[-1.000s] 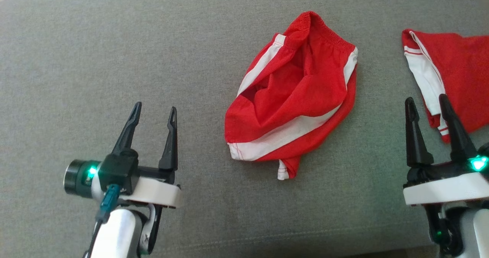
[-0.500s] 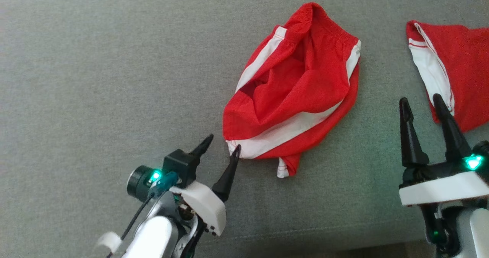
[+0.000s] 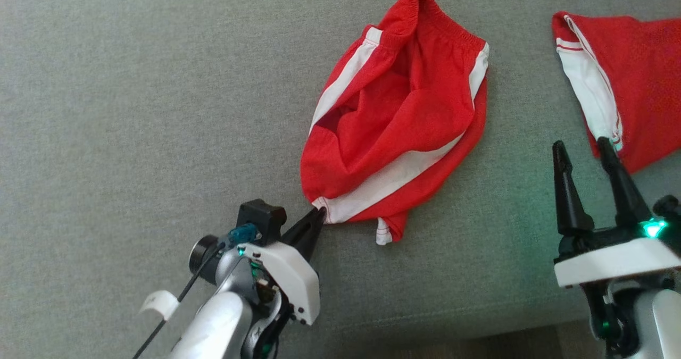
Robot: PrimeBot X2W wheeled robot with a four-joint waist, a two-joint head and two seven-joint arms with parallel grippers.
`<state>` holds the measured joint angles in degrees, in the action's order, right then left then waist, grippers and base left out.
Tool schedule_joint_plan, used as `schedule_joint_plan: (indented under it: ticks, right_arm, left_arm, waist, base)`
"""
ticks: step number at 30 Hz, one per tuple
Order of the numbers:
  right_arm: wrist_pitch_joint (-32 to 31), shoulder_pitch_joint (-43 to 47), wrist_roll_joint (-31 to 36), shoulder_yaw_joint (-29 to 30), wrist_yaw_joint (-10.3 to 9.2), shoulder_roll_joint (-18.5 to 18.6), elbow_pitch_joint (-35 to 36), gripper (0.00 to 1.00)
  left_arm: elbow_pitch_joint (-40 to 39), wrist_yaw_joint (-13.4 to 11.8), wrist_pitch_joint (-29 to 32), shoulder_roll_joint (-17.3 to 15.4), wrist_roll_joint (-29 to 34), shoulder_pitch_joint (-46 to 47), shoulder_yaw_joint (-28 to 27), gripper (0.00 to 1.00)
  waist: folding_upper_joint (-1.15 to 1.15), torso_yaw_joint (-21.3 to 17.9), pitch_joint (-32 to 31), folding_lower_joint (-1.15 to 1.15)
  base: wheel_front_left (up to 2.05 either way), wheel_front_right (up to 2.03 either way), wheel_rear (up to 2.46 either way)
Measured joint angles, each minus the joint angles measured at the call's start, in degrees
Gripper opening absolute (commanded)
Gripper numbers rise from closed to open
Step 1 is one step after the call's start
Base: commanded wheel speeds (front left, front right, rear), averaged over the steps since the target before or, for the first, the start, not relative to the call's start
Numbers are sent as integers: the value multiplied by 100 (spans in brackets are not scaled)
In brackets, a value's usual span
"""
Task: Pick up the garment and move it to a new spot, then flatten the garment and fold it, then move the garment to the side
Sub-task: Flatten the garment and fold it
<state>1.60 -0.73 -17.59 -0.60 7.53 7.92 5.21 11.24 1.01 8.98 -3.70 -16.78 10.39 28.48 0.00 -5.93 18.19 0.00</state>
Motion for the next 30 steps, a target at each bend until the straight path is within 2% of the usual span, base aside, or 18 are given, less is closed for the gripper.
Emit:
schedule_joint_plan:
  ticks: [3,7,13,20,27,28,29,30]
  right_arm:
    - [-233,-131,-60,-22,0,119,-234,100]
    - [-478,-633,-232,-81,0,527,-611,100]
    - [-833,-1606,-515,-537,0,924,-1183,100]
    - [-1343,-2474,-868,-1040,0,1169,-1894,100]
    - [-1684,-2772,-1070,-1244,0,1288,-2261,100]
    - [-1695,-2804,-1088,-1276,0,1291,-2282,47]
    - [-1731,-2825,-1126,-1305,0,1303,-2288,0]
    - [-1717,-2839,-1132,-1335,0,1319,-2285,0]
  left_arm:
    - [-4,-14,-10,-3,4,83,4,0]
    - [-12,-57,-63,-9,42,142,27,0]
    - [-51,-58,-194,-3,66,363,59,0]
    - [-29,-60,-378,9,67,549,193,0]
    - [18,-104,-506,32,66,602,253,0]
    - [26,-114,-514,32,66,637,255,0]
    - [31,-125,-542,34,66,665,256,0]
    - [31,-136,-573,34,66,681,255,0]
  waist:
    - [0,3,9,0]
    - [0,81,87,0]
    - [0,290,316,0]
    - [0,579,546,0]
    - [0,697,657,0]
    - [0,700,668,0]
    - [0,702,677,0]
    - [0,702,688,0]
  base:
    - [0,0,0]
    - [0,0,0]
    - [0,0,0]
    - [0,0,0]
    - [0,0,0]
    - [0,0,0]
    - [0,0,0]
    - [0,0,0]
